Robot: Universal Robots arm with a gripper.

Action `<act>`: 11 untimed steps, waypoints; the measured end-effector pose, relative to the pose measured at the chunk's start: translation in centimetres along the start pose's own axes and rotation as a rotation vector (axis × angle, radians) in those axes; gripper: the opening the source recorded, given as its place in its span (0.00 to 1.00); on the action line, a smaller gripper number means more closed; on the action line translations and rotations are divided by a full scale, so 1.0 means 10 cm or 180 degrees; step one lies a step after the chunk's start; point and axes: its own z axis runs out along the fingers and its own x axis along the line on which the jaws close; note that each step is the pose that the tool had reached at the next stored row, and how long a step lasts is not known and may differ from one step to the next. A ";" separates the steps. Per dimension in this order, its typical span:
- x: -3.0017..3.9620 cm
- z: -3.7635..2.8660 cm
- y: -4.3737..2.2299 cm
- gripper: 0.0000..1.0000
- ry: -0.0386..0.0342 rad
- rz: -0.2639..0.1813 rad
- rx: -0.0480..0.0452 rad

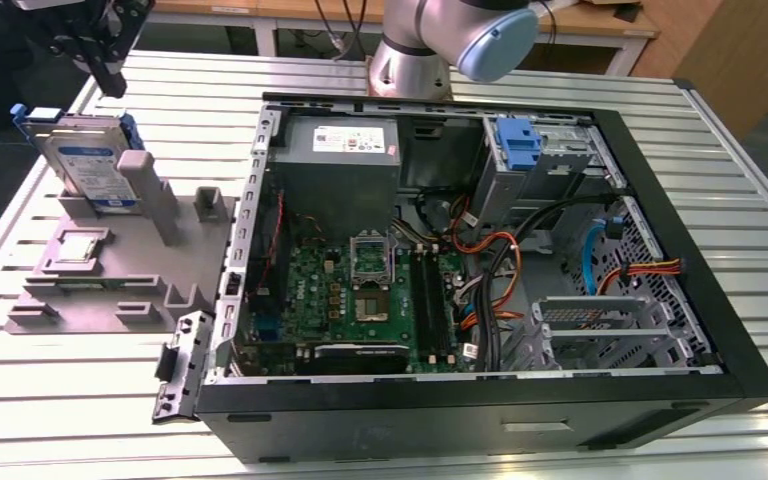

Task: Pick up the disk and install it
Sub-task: 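Reach for the disk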

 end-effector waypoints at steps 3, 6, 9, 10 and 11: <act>0.025 0.014 0.037 0.10 0.0000 0.0000 0.0000; 0.090 0.021 0.064 0.10 0.0000 -0.0001 0.0000; 0.207 0.028 0.072 0.10 0.0000 -0.0001 0.0000; 0.247 0.030 0.074 0.10 0.0001 -0.0001 0.0000; 0.286 0.033 0.075 0.10 0.0001 -0.0001 0.0000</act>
